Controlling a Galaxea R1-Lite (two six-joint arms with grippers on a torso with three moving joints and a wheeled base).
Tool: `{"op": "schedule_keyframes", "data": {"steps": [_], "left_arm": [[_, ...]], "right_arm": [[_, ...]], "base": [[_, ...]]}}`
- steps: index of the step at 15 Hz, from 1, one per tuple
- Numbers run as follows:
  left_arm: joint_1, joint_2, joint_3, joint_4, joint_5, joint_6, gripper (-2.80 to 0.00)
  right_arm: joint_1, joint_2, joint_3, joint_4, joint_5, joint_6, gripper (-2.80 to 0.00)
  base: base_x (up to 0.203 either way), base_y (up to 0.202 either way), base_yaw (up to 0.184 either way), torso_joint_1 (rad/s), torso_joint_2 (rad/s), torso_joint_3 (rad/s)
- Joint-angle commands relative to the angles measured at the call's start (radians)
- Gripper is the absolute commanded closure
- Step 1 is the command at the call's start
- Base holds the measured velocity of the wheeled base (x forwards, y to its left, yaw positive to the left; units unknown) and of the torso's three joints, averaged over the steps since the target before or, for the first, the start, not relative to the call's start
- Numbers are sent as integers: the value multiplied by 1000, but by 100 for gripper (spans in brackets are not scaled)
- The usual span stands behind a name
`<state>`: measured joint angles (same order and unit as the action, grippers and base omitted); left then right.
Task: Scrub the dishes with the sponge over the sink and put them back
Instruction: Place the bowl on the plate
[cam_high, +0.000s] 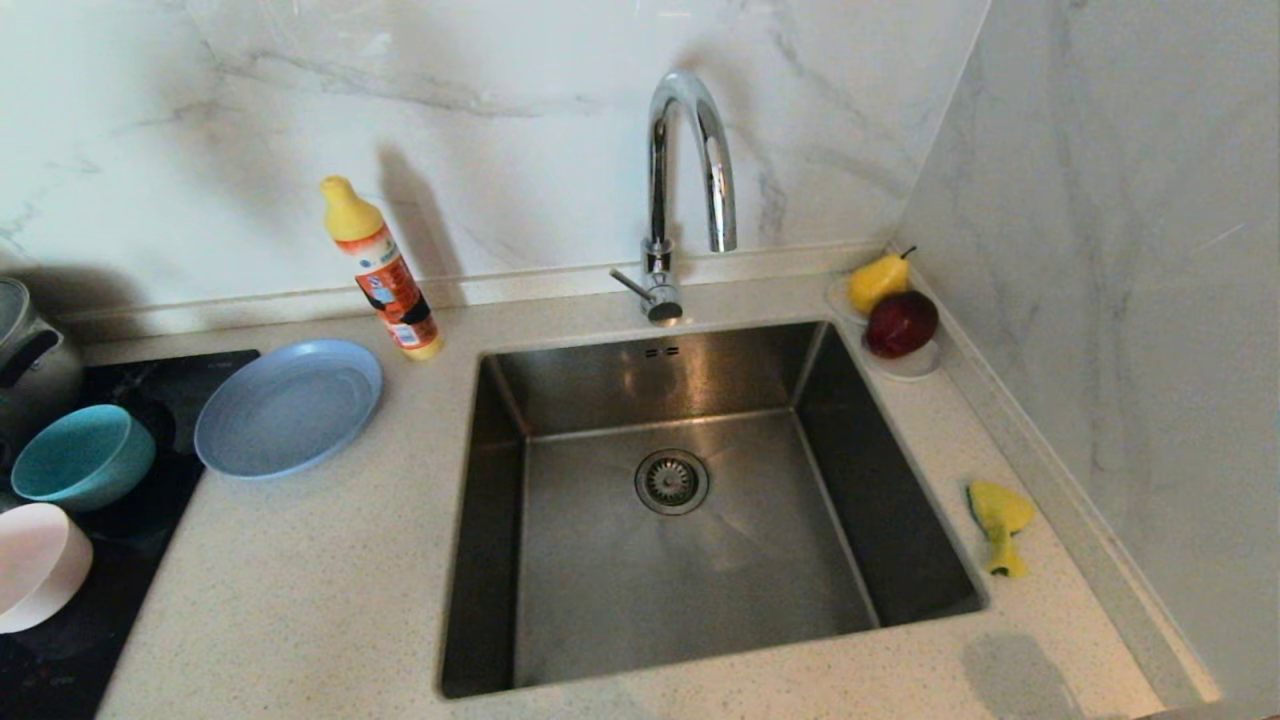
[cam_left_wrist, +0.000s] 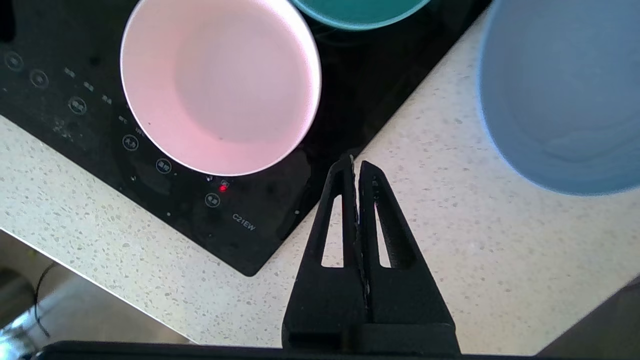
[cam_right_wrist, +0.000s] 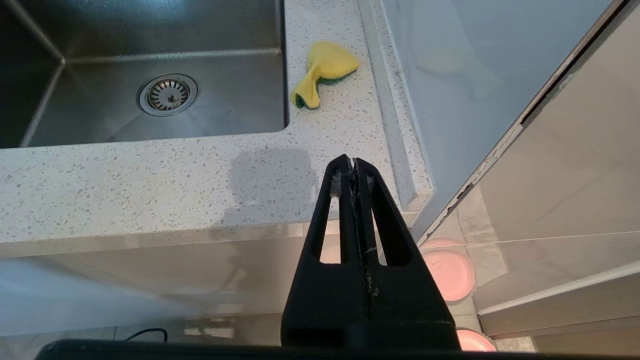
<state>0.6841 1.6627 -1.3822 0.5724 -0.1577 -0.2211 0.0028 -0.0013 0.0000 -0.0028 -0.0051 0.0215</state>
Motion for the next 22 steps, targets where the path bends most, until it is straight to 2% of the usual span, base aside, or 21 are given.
{"op": "schedule_keyframes", "data": {"steps": [1, 6, 9, 10, 11, 15, 19, 22], "left_arm": [[18, 44, -7, 1, -2, -1, 0], [70, 94, -6, 12, 1, -15, 0], [83, 100, -2, 92, 1, -18, 0], [86, 104, 6, 88, 4, -20, 0], [91, 112, 10, 86, 5, -22, -280], [101, 172, 9, 81, 47, -67, -280], [107, 182, 36, 79, 48, -66, -280], [107, 201, 63, 25, 39, -67, -280]], "right_arm": [[0, 0, 0, 0, 1, 0, 0], [0, 0, 0, 0, 1, 0, 0], [0, 0, 0, 0, 1, 0, 0], [0, 0, 0, 0, 1, 0, 0], [0, 0, 0, 0, 1, 0, 0], [0, 0, 0, 0, 1, 0, 0], [0, 0, 0, 0, 1, 0, 0], [0, 0, 0, 0, 1, 0, 0]], "base": [[0, 0, 0, 0, 0, 0], [0, 0, 0, 0, 0, 0], [0, 0, 0, 0, 0, 0], [0, 0, 0, 0, 0, 0], [0, 0, 0, 0, 0, 0], [0, 0, 0, 0, 0, 0], [0, 0, 0, 0, 0, 0], [0, 0, 0, 0, 0, 0]]}}
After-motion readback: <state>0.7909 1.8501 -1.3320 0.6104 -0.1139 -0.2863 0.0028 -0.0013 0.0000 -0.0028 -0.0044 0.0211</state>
